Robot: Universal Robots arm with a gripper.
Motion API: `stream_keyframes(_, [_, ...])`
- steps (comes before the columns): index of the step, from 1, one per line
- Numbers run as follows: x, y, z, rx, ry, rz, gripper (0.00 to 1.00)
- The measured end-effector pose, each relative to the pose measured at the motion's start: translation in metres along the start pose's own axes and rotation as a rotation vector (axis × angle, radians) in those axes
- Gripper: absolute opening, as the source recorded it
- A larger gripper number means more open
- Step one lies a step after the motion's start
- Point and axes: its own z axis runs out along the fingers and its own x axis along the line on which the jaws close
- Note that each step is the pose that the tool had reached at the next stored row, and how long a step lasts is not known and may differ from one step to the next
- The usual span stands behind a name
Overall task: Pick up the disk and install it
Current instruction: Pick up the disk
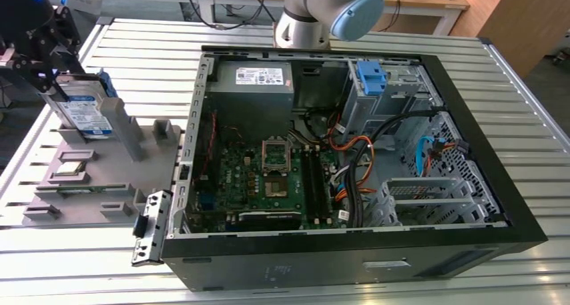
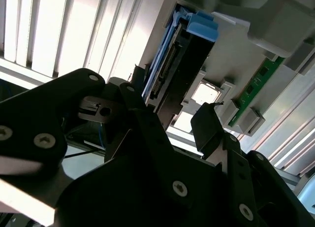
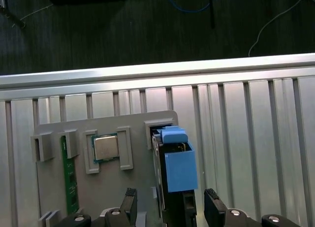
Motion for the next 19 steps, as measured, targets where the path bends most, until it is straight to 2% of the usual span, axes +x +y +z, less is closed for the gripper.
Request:
stream_keyframes(3, [-0.0002,-0.0001,0.0005,-0.0005,-0.0005,-0.006,0.65])
stream_keyframes(7, [-0.0005,0.0000,0.0013,-0.0020,-0.0082,-0.021,0.65])
stream_keyframes(19, [-0.0007,-0.0028,0.0015,-0.0045,-0.0115,-0.064,0.65])
